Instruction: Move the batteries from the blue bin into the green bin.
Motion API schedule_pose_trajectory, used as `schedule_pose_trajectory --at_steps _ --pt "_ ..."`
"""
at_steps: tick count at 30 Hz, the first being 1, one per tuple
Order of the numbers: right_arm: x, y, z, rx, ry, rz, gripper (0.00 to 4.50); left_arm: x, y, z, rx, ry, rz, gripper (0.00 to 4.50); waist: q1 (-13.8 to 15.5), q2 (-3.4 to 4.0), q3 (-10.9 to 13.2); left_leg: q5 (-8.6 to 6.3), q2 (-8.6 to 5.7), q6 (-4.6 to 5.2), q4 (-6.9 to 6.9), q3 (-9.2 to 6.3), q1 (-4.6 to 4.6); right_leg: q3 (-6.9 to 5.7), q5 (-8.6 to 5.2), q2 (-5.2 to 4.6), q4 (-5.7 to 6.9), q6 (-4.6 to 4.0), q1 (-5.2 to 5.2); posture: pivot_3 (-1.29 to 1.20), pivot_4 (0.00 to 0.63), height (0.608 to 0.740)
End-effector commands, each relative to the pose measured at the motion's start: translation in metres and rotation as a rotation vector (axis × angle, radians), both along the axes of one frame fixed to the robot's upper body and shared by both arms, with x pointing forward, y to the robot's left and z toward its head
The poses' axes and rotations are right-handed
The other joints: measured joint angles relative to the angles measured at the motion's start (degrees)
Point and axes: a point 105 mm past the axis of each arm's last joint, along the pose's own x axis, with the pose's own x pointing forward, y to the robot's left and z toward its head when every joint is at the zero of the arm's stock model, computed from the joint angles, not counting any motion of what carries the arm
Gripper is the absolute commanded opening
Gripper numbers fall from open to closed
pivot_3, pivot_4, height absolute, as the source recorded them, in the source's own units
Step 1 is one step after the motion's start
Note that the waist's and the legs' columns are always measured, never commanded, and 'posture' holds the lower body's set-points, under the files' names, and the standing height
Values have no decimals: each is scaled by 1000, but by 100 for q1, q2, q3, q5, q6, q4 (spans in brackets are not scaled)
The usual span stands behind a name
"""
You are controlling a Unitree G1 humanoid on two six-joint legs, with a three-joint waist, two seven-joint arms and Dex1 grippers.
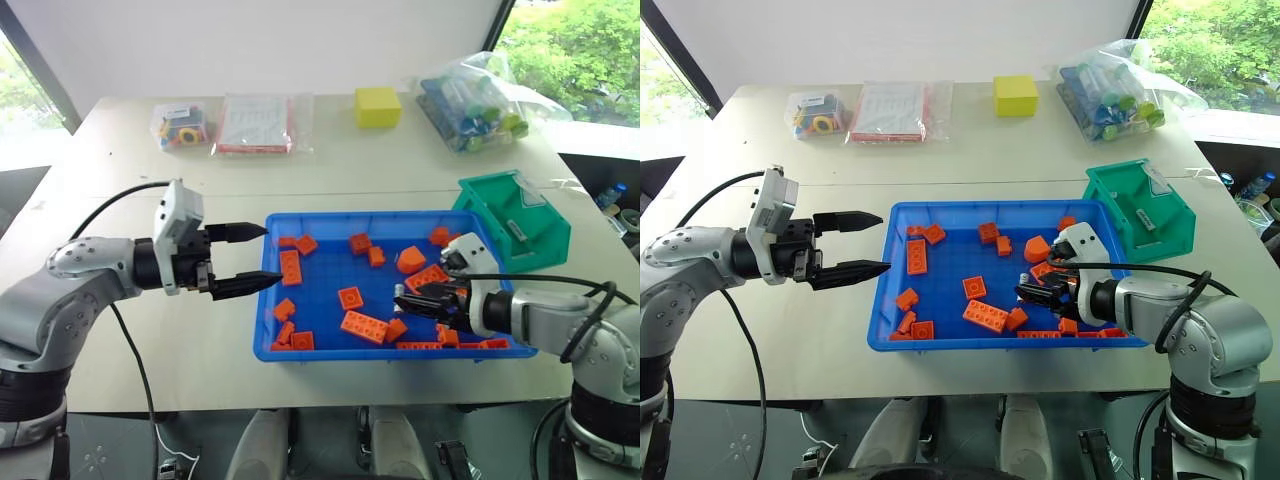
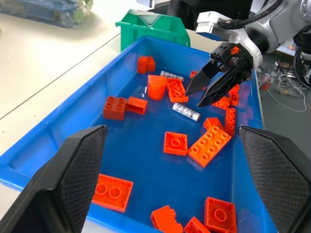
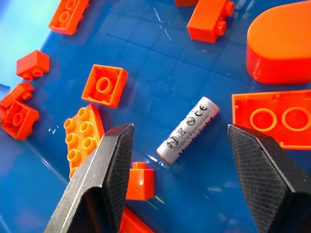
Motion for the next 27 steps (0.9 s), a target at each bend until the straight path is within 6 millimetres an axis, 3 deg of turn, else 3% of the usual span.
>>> schedule_pose_trajectory --at_steps 1,16,22,23,27 --pt "2 3 1 19 -2 -8 3108 -3 0 9 11 -46 -7 4500 1 0 0 0 0 0 0 0 0 0 0 0 0 0 0 0 150 692" --pt "9 11 -25 -36 49 -6 3108 -1 0 12 10 -59 -2 4500 -10 -3 -2 0 0 0 0 -1 2 0 -1 1 -1 0 2 0 150 692" --pt "10 12 -20 -38 29 9 285 0 0 13 7 -61 -2 4500 -2 -2 -1 0 0 0 0 -1 3 0 0 2 0 -1 2 0 150 692" --pt "10 12 -18 -39 24 10 92 0 0 13 8 -60 -3 4500 -2 -2 -1 0 0 0 0 -1 3 0 0 2 0 0 1 0 150 692" --pt "10 9 -4 -25 -10 8 98 1 0 12 7 -57 -7 4500 -1 -2 -1 0 0 0 0 -1 2 0 -1 2 0 0 1 0 150 692"
